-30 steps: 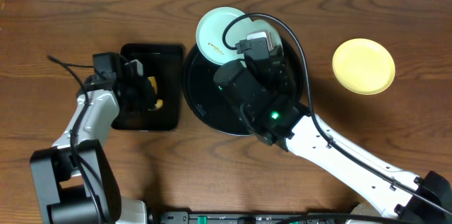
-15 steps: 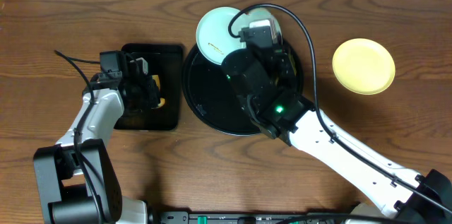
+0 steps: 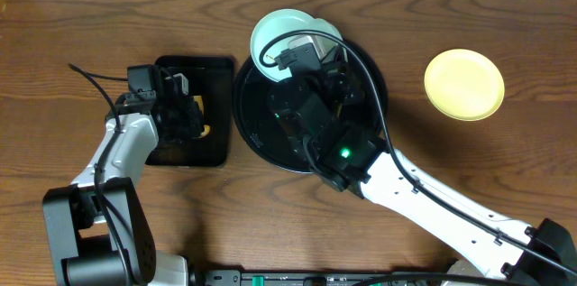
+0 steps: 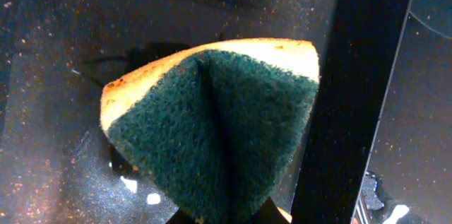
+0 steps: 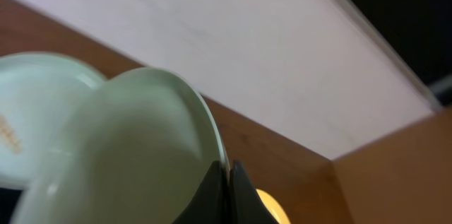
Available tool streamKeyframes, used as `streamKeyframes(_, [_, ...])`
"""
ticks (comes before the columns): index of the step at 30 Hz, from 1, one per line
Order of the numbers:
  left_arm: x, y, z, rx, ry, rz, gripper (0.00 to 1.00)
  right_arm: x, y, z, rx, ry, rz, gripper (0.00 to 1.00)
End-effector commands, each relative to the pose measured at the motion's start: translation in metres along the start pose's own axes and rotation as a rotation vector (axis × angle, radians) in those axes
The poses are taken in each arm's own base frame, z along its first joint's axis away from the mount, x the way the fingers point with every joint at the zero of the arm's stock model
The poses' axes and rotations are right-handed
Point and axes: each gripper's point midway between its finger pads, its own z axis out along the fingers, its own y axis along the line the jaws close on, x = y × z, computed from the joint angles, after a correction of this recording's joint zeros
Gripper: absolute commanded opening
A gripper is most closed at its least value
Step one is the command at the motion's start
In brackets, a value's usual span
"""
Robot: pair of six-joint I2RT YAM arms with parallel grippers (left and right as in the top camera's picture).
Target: Clean dirty plates on tray and stack at the side
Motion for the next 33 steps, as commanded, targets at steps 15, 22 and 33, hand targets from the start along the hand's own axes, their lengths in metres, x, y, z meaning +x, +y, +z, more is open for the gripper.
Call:
streamKeyframes(15, [-0.013,-0.012,-0.006,0.051,-0.049,0.032,0.08,0.074,0.028,0.049,-0.838,0.283,0.354,0.01])
streamKeyframes(22, [-0.021,-0.028,-0.008,0.142,-0.083,0.051,0.08,0.076,0.001,0.043,-1.124,0.148,0.361,0.01])
streamKeyframes(33, [-0.018,-0.027,-0.008,0.139,-0.067,0.045,0.08,0.103,-0.023,0.072,-0.939,0.261,0.406,0.33])
